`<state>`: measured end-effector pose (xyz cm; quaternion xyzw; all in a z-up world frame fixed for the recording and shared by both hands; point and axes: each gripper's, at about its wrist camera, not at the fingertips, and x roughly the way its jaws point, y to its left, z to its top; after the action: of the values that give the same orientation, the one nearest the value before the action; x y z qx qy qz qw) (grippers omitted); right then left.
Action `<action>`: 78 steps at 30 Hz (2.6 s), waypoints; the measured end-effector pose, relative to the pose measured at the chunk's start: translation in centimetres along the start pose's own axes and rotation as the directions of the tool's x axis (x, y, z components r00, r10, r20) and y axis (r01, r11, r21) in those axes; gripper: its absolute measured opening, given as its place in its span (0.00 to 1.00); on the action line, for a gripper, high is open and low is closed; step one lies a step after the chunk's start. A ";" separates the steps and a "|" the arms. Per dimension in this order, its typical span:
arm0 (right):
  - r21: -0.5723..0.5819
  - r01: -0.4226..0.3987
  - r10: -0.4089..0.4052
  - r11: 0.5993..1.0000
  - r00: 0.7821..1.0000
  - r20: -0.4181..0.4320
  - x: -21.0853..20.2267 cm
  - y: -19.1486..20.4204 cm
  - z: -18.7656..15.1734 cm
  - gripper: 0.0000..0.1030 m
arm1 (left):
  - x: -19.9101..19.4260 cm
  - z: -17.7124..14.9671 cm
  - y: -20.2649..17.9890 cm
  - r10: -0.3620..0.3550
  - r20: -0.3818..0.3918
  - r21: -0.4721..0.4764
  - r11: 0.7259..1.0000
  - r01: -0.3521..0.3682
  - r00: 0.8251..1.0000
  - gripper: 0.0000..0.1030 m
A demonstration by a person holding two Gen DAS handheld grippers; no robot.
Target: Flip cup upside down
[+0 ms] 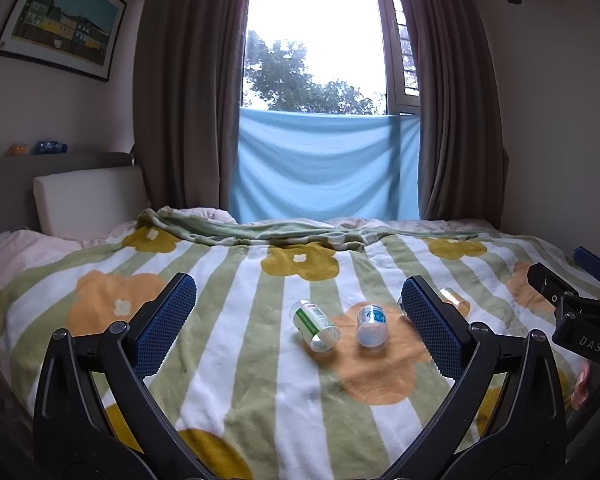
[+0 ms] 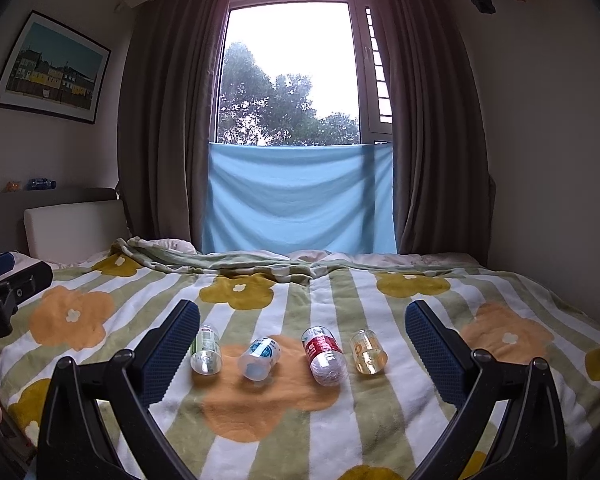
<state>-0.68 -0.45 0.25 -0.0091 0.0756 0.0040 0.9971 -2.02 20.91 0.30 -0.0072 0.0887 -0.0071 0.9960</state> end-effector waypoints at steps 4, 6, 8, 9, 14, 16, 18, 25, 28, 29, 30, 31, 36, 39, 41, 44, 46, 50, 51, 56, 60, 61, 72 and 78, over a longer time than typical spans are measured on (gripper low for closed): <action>-0.001 -0.003 0.003 1.000 1.000 -0.001 0.0 0.3 0.0 1.00 | 0.0 0.1 -0.1 -0.002 -0.003 -0.001 1.000 0.002 1.000 1.00; -0.001 -0.003 0.003 1.000 1.000 -0.001 0.0 0.4 0.0 1.00 | 0.0 0.1 -0.2 -0.001 0.000 -0.001 1.000 0.001 1.000 1.00; -0.002 -0.001 0.001 1.000 1.000 0.001 -0.1 0.6 0.1 1.00 | 0.0 0.1 -0.1 -0.001 0.002 0.000 1.000 0.001 1.000 1.00; -0.003 -0.001 0.001 1.000 1.000 0.001 -0.1 0.7 0.1 1.00 | 0.0 0.1 -0.1 -0.002 0.001 0.001 1.000 0.002 1.000 1.00; 0.001 -0.002 0.002 1.000 1.000 0.000 -0.1 0.6 0.0 1.00 | 0.0 0.1 -0.1 -0.008 -0.004 0.003 1.000 0.008 1.000 1.00; 0.002 -0.004 0.004 1.000 1.000 0.000 -0.1 0.7 0.0 1.00 | -0.1 0.0 -0.2 -0.007 -0.005 0.009 1.000 0.007 1.000 1.00; 0.000 -0.001 0.001 1.000 1.000 0.001 0.0 0.6 0.0 1.00 | 0.0 0.1 -0.1 -0.008 -0.007 0.007 1.000 0.008 1.000 1.00; 0.001 -0.001 0.001 1.000 1.000 0.000 0.0 0.6 0.0 1.00 | -0.1 -0.2 -0.2 0.006 -0.002 0.014 1.000 -0.006 1.000 1.00; 0.001 -0.002 0.002 1.000 1.000 -0.002 -0.1 0.5 -0.1 1.00 | 0.0 -0.3 0.0 0.006 -0.002 0.010 1.000 -0.006 1.000 1.00; 0.001 -0.001 0.001 1.000 1.000 -0.002 -0.1 0.5 -0.1 1.00 | 0.0 -0.3 -0.1 0.006 -0.002 0.010 1.000 -0.006 1.000 1.00; 0.001 -0.002 0.002 1.000 1.000 -0.002 -0.1 0.5 -0.2 1.00 | 0.0 -0.3 -0.1 0.008 -0.001 0.013 1.000 -0.008 1.000 1.00; 0.002 -0.002 0.002 1.000 1.000 -0.001 -0.1 0.5 -0.2 1.00 | 0.1 -0.3 -0.1 0.009 -0.001 0.016 1.000 -0.009 1.000 1.00; 0.004 -0.002 0.002 1.000 1.000 -0.002 -0.1 0.5 -0.1 1.00 | 0.4 -0.5 0.2 -0.011 -0.015 0.006 1.000 0.011 1.000 1.00; 0.009 0.006 -0.006 1.000 1.000 0.002 -0.2 0.4 -0.3 1.00 | 0.8 -0.7 0.2 -0.014 -0.037 0.002 1.000 0.014 0.999 1.00; 0.012 0.010 -0.010 1.000 1.000 0.000 -0.1 0.1 -0.3 1.00 | 1.0 -0.8 0.0 -0.008 -0.042 0.002 1.000 0.008 0.999 1.00; 0.018 0.014 -0.014 1.000 1.000 -0.002 0.0 -0.3 -0.4 1.00 | 1.1 -0.9 -0.3 0.005 -0.033 0.011 1.000 -0.005 0.999 1.00; 0.017 0.016 -0.016 1.000 1.000 -0.002 0.0 -0.5 -0.4 1.00 | 1.1 -0.9 -0.4 0.020 -0.026 0.023 1.000 -0.020 0.999 1.00; 0.020 0.016 -0.016 1.000 1.000 -0.002 0.1 -0.7 -0.5 1.00 | 1.0 -0.9 -0.4 0.017 -0.022 0.017 1.000 -0.017 1.000 1.00; 0.019 0.015 -0.015 1.000 1.000 -0.003 0.1 -0.7 -0.5 1.00 | 1.0 -0.9 -0.4 0.014 -0.024 0.015 1.000 -0.014 1.000 1.00; 0.019 0.015 -0.015 1.000 1.000 -0.002 0.1 -0.7 -0.6 1.00 | 1.4 -0.6 -0.1 0.007 -0.049 0.003 1.000 -0.006 0.999 1.00; 0.021 0.014 -0.014 1.000 1.000 -0.005 0.3 -1.0 -0.7 1.00 | 1.8 -0.5 -0.2 0.002 -0.061 -0.011 1.000 -0.002 0.998 1.00; 0.020 0.014 -0.014 1.000 1.000 -0.006 0.3 -1.0 -0.8 1.00 | 1.9 -0.5 -0.2 0.002 -0.063 -0.010 1.000 -0.003 0.998 1.00; -0.008 0.001 -0.001 1.000 1.000 -0.021 1.2 -1.4 -1.6 1.00 | 7.4 0.9 -0.5 0.013 -0.184 -0.026 0.999 -0.019 0.983 1.00; -0.001 -0.034 0.034 0.999 0.999 -0.041 2.5 -1.8 -1.8 1.00 | 15.0 1.3 -0.5 -0.004 -0.311 -0.044 0.999 -0.010 0.950 1.00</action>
<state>1.49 -2.26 -1.89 -0.0085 0.0962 0.0206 0.9951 12.94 20.18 -1.09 -0.0284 0.2448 -0.0048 0.9691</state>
